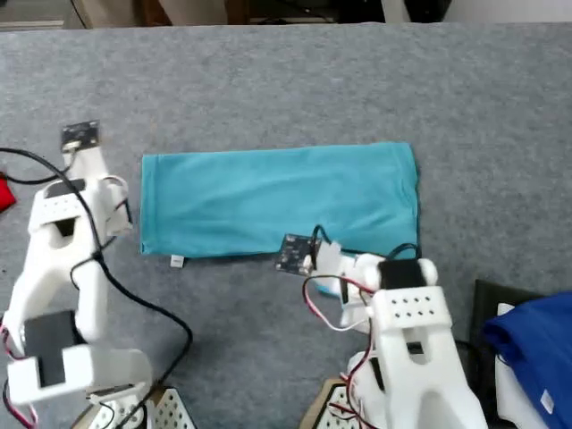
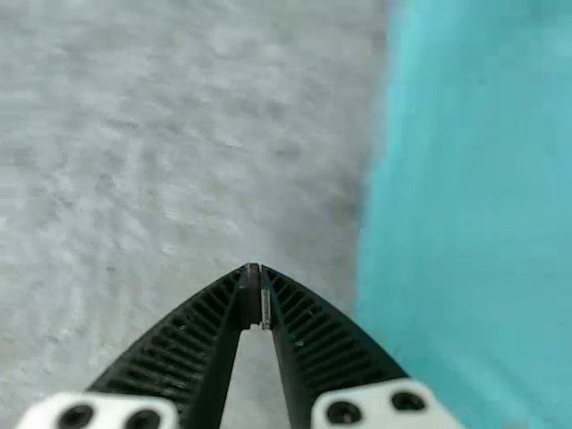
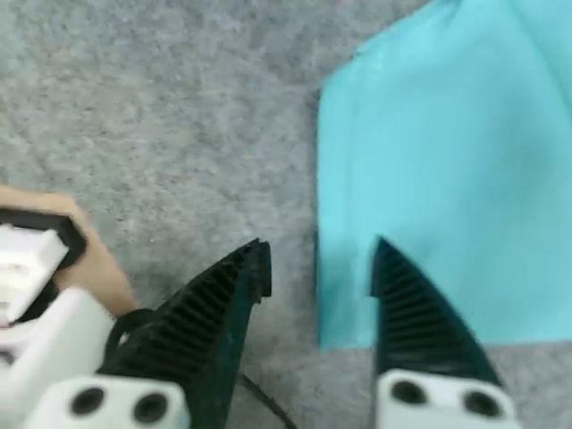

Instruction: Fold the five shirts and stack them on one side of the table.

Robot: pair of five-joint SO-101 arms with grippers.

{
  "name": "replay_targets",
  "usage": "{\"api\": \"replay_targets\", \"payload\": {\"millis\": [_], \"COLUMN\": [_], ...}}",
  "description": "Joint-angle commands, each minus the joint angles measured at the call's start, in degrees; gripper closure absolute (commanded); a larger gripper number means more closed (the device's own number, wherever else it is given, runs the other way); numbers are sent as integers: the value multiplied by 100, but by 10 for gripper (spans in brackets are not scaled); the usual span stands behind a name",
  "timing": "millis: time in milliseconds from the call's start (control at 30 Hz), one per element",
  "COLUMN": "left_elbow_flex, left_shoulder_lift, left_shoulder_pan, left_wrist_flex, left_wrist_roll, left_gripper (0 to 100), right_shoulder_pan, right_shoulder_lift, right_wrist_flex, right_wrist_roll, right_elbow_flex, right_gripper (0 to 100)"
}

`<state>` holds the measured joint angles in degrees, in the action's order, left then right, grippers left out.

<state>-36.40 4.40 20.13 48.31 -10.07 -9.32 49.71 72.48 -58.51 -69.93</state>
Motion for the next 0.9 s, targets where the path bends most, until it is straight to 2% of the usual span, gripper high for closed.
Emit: {"api": "replay_targets", "payload": {"millis": [0,233,367,467,667,867], "left_elbow_flex": [536,1495,1653,1653,1644,1644], "left_shoulder_lift": [-444,-1402,-1613,-1613,-1613,-1613], "left_shoulder_pan": [378,475,475,475,484,484], "left_wrist_flex": [-229,431,527,527,519,519], "left_wrist_roll": [53,396,404,404,404,404], "left_gripper": [981,981,981,981,981,981], "right_shoulder_pan": [-110,-92,-75,4,444,435], "right_shoulder_lift": [145,75,-567,-1314,-2826,-3187], "right_wrist_flex": [-448,-1029,-1415,-1776,-1837,-1837], "right_wrist_roll": [-35,-18,-18,-9,-141,-158], "right_elbow_flex": [-189,-716,-699,-444,549,778], "right_gripper": [730,745,745,745,745,747]}}
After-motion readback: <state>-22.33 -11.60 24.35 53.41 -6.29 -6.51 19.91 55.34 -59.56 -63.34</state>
